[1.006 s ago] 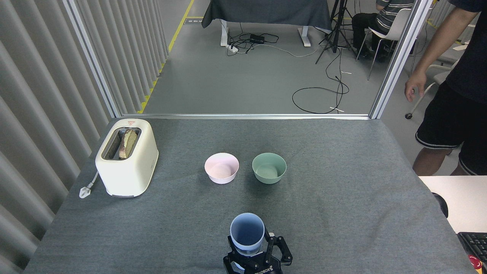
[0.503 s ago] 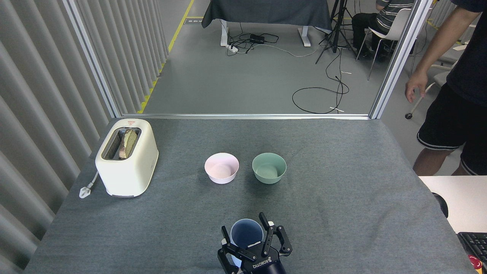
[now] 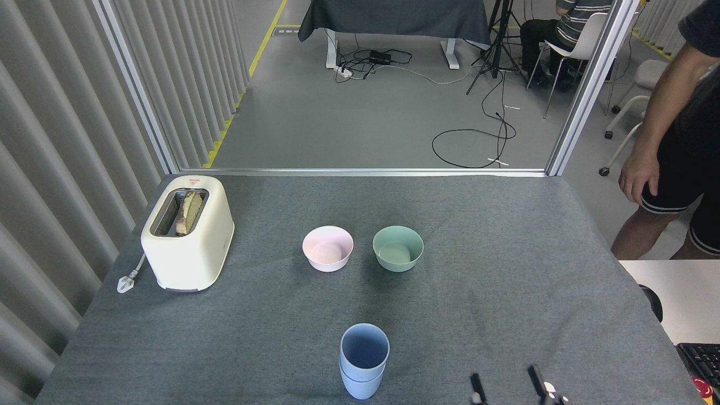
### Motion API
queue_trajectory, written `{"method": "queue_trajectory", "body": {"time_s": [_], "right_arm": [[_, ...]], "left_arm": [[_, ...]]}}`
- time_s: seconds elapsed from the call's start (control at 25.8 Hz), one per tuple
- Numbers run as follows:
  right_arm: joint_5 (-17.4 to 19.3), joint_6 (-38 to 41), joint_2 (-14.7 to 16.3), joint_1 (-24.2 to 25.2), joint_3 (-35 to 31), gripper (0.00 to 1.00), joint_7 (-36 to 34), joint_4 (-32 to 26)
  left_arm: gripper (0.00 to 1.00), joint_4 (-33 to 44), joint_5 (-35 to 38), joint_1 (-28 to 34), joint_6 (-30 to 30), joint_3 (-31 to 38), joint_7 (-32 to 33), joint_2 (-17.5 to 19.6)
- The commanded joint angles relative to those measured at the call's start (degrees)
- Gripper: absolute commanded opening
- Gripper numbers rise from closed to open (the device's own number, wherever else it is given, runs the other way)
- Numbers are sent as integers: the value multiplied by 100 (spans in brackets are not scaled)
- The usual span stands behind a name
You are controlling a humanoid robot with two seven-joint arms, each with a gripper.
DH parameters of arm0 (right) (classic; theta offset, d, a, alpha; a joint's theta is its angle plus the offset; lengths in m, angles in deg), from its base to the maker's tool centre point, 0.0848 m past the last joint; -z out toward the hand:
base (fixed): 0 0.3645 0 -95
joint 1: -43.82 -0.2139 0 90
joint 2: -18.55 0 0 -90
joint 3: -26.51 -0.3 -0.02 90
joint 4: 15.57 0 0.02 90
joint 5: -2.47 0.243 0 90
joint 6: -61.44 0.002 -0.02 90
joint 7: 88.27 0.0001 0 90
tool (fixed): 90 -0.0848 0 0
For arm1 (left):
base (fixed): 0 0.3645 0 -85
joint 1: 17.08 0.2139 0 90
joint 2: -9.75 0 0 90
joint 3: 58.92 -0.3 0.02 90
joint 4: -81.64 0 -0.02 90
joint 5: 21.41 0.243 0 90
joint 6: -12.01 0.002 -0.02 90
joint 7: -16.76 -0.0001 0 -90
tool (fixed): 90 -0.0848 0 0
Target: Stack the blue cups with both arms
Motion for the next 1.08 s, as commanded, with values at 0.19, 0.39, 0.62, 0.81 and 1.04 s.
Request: {"method": "queue_trajectory", "body": {"time_s": [0.19,0.39,0.62,0.81,1.04], "right_arm": [[618,1074,-165,969,-1571,100,-635,789],[170,977,-165,907,-1404,100,-626,789],[-147,239,-174,863,-560,100,-617,754],[-147,239,-191,854,-543,100,-599,728],[-147,247,-191,889,-516,100,-599,684]], "left_arm": [[100,8,2,-18,-5,-19,2,24],[100,8,29,-10,4,-19,-16,41],[100,8,20,43,4,-19,-25,24],[100,8,29,69,4,-19,-25,50],[100,17,20,43,-5,-19,-25,59]]}}
